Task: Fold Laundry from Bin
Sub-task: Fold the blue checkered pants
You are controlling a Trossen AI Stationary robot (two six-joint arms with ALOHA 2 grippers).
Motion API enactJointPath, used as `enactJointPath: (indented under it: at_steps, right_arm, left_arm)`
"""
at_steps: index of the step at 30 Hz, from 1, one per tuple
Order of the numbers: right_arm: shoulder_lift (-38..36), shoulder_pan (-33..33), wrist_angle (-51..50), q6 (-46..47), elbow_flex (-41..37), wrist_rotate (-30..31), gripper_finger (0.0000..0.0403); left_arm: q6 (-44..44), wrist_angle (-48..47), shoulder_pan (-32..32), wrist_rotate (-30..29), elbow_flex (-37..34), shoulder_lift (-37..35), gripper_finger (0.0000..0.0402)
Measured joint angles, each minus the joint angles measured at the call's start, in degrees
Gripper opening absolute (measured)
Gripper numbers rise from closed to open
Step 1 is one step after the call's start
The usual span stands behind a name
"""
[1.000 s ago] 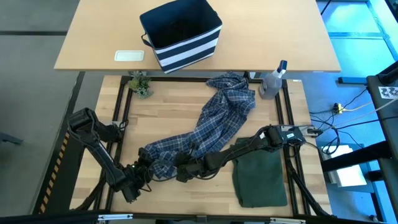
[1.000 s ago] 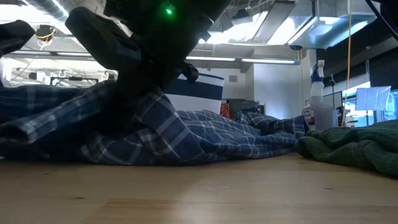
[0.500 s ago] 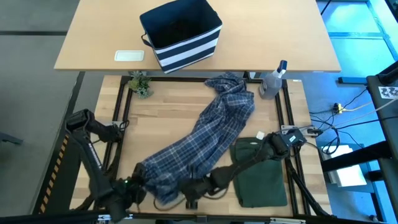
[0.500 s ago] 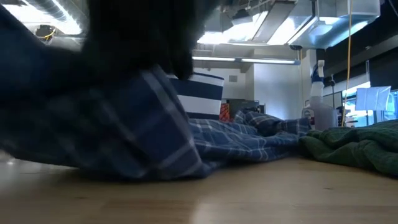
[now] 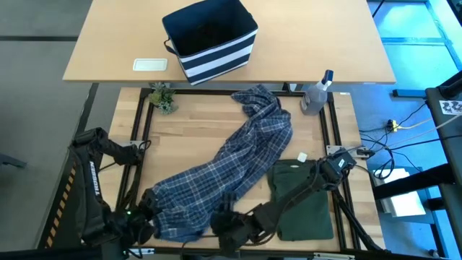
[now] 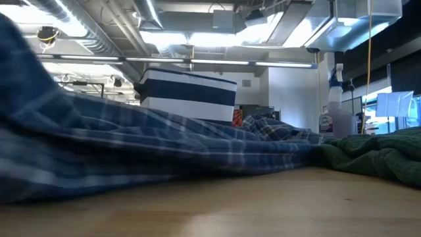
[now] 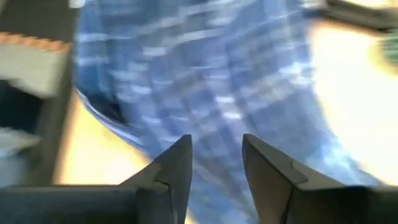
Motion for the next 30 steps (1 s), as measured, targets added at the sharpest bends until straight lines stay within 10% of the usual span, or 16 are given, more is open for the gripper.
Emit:
enactJointPath:
  at_steps: [11,20,30]
  right_arm:
    - [-0.95,-0.81,-42.48,29.34,6.79,24.15,0.0142]
    - [-0.88,-4.46,-40.86,32.92,2.52,28.94,0.0133]
    - [-0.88,-2.73,-37.17,32.22,2.25,32.0,0.003]
  left_arm:
    - [7.84,-4.58,-2.48,-4.22,13.87,-0.35,0.0005]
    - [13.47,-4.52,0.5,-5.66,18.28,-0.33,0.0005]
    - [8.51,-4.51,8.8,-5.66,19.31,-0.35,0.0005]
